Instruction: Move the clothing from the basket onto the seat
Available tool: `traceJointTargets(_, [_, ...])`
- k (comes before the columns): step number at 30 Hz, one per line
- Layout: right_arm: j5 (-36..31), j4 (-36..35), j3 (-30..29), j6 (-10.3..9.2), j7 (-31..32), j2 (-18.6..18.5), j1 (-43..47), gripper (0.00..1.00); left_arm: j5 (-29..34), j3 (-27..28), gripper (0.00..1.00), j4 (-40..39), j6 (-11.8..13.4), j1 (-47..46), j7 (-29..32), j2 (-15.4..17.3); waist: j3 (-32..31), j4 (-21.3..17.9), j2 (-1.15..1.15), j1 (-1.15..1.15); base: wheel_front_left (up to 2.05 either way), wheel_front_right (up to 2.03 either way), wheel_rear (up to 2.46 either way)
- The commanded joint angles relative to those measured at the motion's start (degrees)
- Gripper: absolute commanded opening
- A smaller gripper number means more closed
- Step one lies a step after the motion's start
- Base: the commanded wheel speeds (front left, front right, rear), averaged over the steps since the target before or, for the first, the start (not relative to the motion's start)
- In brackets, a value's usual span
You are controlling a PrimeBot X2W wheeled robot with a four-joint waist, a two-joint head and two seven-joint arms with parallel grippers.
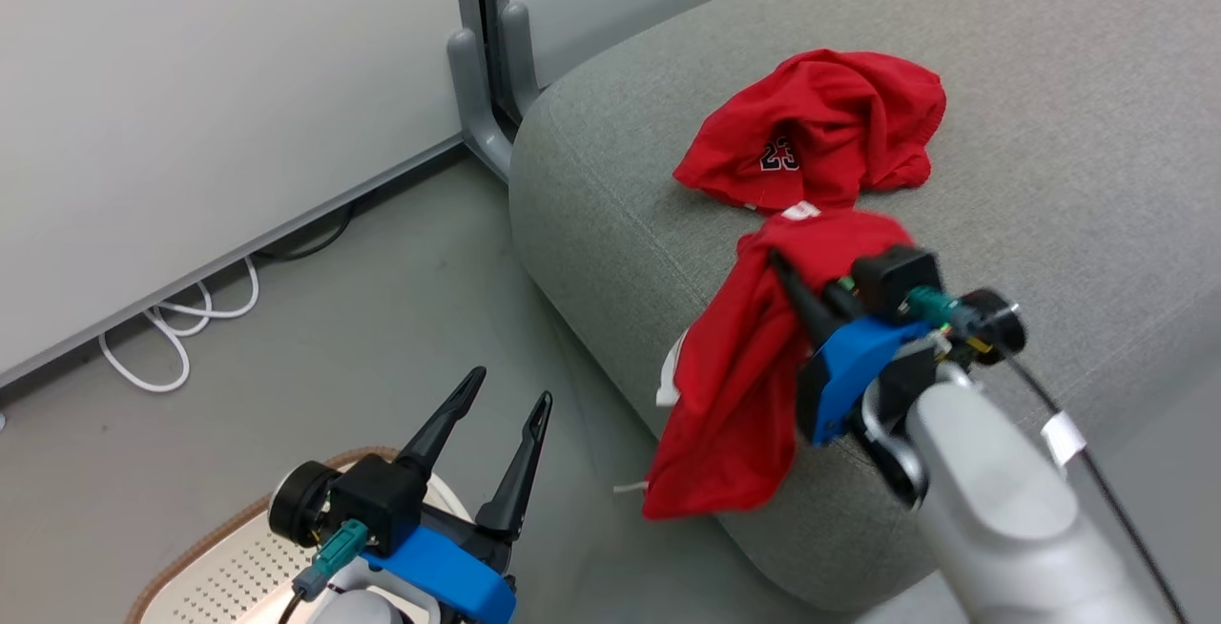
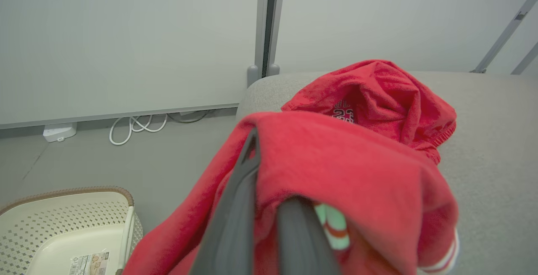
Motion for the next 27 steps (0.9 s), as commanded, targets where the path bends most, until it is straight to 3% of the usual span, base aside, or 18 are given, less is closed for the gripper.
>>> traceJointTargets(1, [0.32, -0.87, -0.96, -0.04, 1.09, -2.01, -3.57, 0.0, 0.55, -0.53, 1.0, -0.36, -0.21, -1.51, -0.19, 0.98, 2.53, 1.72, 0.0, 0.0, 0.0, 0.0, 0.0])
traceJointTargets(9, [3.94, -3.7, -9.78, -0.04, 6.63, -14.15, -18.32, 0.0, 1.45, -6.24, 1.0, -2.72, -0.2, -9.93, -0.18, 4.2, 15.27, 8.08, 0.0, 0.0, 0.0, 0.0, 0.0])
traceJointTargets(14, [1.6, -5.05, -17.54, -0.05, 9.24, -23.94, -24.9, 0.0, 1.48, -9.92, 1.0, -5.12, -0.2, -16.79, -0.12, 7.25, 24.07, 12.4, 0.0, 0.0, 0.0, 0.0, 0.0])
traceJointTargets(17, [0.74, -4.58, -23.74, -0.03, 9.02, -27.14, -26.89, 0.0, 1.91, -11.69, 1.0, -7.13, -0.2, -20.51, 0.19, 8.94, 28.77, 14.65, 0.0, 0.0, 0.0, 0.0, 0.0])
traceJointTargets(20, [-0.27, -3.29, -27.84, -0.03, 7.55, -28.14, -26.85, 0.0, 1.8, -13.05, 1.0, -9.12, -0.2, -23.5, 0.51, 10.05, 32.28, 16.6, 0.0, 0.0, 0.0, 0.0, 0.0])
traceJointTargets(27, [-2.65, 2.37, -31.29, -0.04, 2.56, -23.81, -24.03, 0.0, 1.52, -13.68, 1.0, -10.59, -0.21, -25.63, 0.52, 11.06, 35.62, 18.11, 0.0, 0.0, 0.0, 0.0, 0.0])
